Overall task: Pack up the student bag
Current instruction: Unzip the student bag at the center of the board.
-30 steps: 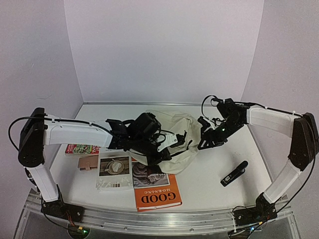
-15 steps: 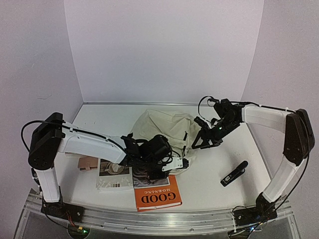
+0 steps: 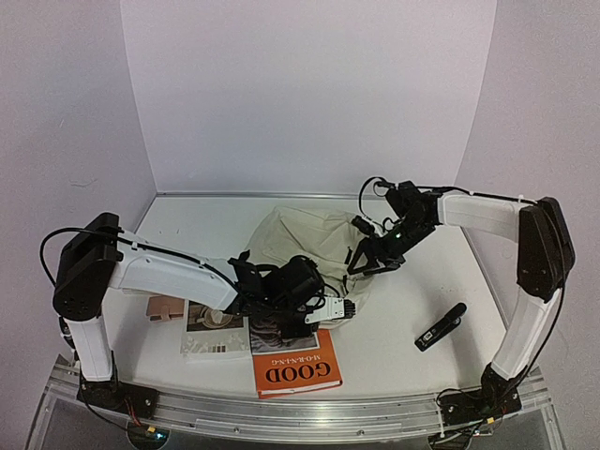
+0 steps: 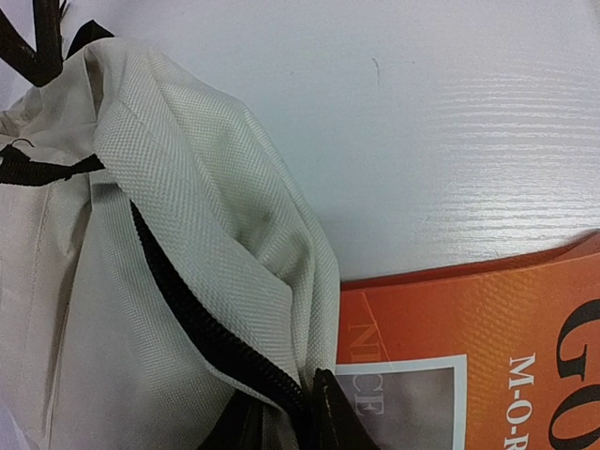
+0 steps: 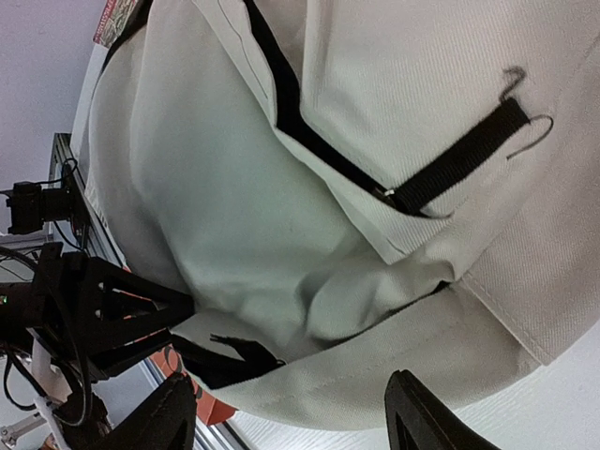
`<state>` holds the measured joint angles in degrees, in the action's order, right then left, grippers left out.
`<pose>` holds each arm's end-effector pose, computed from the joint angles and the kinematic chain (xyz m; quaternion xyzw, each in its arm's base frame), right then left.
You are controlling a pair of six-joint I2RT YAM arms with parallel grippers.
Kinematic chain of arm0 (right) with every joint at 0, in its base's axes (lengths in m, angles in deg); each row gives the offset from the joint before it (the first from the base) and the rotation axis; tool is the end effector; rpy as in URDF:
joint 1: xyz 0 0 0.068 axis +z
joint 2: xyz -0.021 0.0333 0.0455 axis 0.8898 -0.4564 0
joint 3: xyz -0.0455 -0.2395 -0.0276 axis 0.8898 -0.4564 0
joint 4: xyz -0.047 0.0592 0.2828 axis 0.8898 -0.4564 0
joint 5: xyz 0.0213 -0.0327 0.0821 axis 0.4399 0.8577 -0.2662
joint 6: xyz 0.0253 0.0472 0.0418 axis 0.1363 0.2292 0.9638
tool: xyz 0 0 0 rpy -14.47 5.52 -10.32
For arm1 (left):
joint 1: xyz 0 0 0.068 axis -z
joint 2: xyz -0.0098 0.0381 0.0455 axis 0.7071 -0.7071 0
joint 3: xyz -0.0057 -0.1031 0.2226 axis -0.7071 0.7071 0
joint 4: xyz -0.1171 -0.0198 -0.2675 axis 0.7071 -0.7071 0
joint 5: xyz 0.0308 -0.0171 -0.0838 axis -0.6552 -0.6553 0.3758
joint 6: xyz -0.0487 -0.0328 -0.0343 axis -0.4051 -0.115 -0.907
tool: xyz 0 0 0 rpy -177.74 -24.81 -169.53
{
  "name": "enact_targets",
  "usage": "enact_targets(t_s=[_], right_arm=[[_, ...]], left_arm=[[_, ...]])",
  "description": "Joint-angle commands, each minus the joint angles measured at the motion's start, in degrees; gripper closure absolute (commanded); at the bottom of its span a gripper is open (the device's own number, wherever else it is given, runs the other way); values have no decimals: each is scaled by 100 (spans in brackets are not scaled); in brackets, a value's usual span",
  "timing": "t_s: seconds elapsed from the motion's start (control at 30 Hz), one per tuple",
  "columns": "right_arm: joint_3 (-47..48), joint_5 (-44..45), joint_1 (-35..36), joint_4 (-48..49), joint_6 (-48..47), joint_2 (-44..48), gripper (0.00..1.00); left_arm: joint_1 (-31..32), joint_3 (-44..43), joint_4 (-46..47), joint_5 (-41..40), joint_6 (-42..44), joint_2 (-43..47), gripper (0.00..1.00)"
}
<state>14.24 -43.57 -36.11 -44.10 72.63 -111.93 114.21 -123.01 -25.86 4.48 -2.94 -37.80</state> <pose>0.3425 0.2139 0.1667 -0.2787 0.8727 0.3893 0.0956 0.1598 -0.4011 0.1157 0.7001 0.6359 -0.0532 0.3203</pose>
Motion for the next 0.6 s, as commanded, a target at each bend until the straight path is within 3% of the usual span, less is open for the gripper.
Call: enact_targets(t_s=[0.0,0.2,0.4,0.57], right_arm=[[323,720,263,39,204,-163,33],[492,1448,623,-77,283,-326,34],[595,1282,828,-200,284,-521,37],[644,1088,880,-324,187,-438,25]], left_arm=[[13,43,130,-137,21,56,80],[10,94,125,-130,-36,126,79],[12,70,114,-194,-45,98,77],[11,54,61,-229,-71,70,74]])
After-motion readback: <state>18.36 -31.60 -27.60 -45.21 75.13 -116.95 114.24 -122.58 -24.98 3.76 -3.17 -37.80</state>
